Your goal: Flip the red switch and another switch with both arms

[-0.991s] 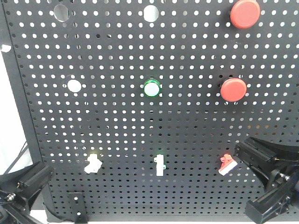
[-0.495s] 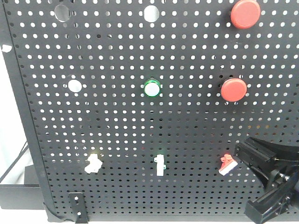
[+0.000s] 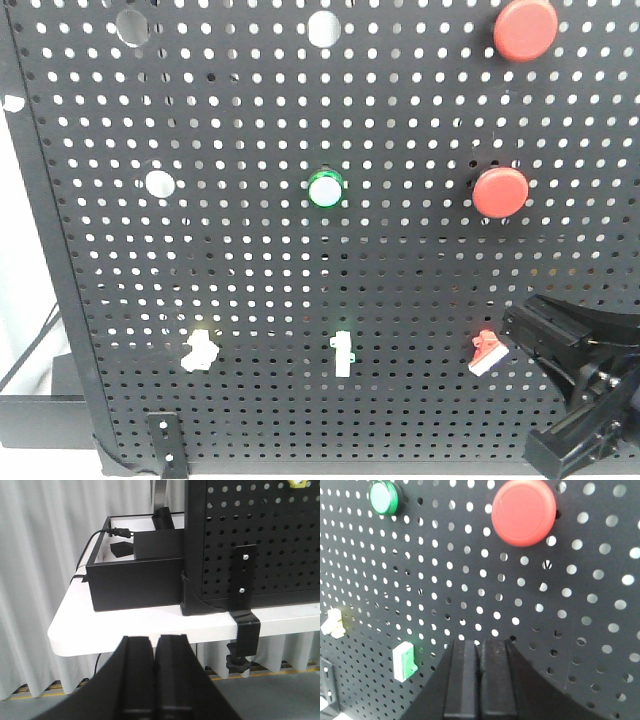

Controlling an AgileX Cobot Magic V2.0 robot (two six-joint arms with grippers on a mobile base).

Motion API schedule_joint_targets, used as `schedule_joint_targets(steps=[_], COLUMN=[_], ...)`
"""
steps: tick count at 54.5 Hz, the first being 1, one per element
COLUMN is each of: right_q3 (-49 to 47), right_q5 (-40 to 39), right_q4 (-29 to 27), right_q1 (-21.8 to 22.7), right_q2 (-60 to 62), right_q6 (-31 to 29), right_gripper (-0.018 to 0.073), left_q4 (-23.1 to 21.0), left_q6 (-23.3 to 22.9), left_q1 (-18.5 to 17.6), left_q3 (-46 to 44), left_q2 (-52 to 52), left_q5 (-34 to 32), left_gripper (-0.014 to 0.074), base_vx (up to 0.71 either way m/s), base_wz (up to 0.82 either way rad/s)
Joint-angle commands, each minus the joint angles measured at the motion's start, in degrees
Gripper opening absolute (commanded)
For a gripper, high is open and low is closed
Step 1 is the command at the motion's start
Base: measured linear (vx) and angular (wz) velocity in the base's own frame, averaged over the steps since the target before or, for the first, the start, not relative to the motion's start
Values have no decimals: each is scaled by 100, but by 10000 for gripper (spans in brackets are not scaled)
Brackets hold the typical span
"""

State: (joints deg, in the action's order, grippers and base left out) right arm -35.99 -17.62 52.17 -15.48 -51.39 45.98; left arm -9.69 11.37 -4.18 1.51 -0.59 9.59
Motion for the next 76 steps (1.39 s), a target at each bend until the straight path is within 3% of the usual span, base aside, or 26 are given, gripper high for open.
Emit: schedule_joint_targets(steps=[1, 38, 44, 48, 53, 59, 62, 70, 76], right_q3=[-189, -189, -175, -29, 526, 1322, 1702, 2583, 3111], right_q5=[-258, -281, 110, 672, 1294, 1494, 1584, 1886, 1914], right_q4=[-78, -79, -186, -669, -1816, -3380, -3844, -4190, -4220], right_q1=[16, 16, 36, 36, 128, 604, 955, 1864, 2232], right_q2=[49, 49, 140, 523, 1392, 2765, 3410, 4798, 5287], right_q6=[-58, -58, -228, -858, -2185, -3439, -3965, -4324, -4318], right_gripper=[-9, -9, -9, -9, -9, -9, -9, -9, -9], left_q4=[-10, -10, -10, -10, -10, -10, -10, -10, -10], left_q6=[3, 8, 8, 8, 8, 8, 8, 8, 8], left_q1=[10, 10, 10, 10, 10, 10, 10, 10, 10], left_q3=[114, 109, 109, 109, 109, 109, 109, 109, 109], left_q2=[-107, -107, -107, -107, -107, -107, -107, -107, -100], left_q5=[-429, -423, -423, -423, -423, -423, -423, -423, -428], left_gripper=[2, 2, 2, 2, 2, 2, 2, 2, 2], base_vx=[0, 0, 0, 0, 0, 0, 0, 0, 0], base_wz=[0, 0, 0, 0, 0, 0, 0, 0, 0])
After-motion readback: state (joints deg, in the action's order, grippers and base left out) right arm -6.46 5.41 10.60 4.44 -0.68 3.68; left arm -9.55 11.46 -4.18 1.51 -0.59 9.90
